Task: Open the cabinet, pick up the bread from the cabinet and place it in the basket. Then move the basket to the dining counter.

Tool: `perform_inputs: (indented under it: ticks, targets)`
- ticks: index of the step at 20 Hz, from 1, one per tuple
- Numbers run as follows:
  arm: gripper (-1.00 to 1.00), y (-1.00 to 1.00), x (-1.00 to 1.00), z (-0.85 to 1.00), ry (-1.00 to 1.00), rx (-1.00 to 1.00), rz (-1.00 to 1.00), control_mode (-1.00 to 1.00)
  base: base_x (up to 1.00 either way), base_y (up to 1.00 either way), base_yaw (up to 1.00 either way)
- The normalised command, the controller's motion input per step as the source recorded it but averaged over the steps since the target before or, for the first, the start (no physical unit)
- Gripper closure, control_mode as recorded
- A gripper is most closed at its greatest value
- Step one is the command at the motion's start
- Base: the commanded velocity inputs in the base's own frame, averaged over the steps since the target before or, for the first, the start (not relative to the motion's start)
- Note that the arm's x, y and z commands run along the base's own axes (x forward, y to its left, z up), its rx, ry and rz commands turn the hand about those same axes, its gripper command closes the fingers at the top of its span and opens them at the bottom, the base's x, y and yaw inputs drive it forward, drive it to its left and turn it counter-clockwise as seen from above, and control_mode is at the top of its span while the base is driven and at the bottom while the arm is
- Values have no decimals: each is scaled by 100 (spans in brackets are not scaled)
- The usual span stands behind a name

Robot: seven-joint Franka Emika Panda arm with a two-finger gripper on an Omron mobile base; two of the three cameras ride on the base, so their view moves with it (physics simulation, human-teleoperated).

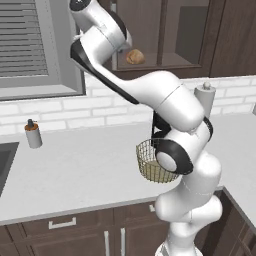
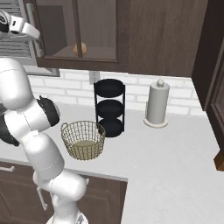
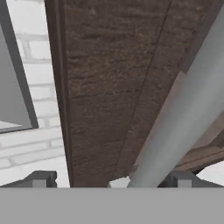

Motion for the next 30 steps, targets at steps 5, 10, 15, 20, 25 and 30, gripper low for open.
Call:
perform_inputs:
  ticks: [5,10,15,20,25,30]
  targets:
    - [-100,-39,-2,0,-17,8,0,-100,0,0,0]
    - [-100,-8,37,0,-6,1,2,-100,0,0,0]
    - [-100,-21,43,0,-10,3,6,-100,0,0,0]
    - [-100,-37,30,-18,-19,5,15,-100,0,0,0]
    - [-100,-44,35,-31,-21,2,17,-100,0,0,0]
    - [-100,-42,49,-10,-11,3,21,-100,0,0,0]
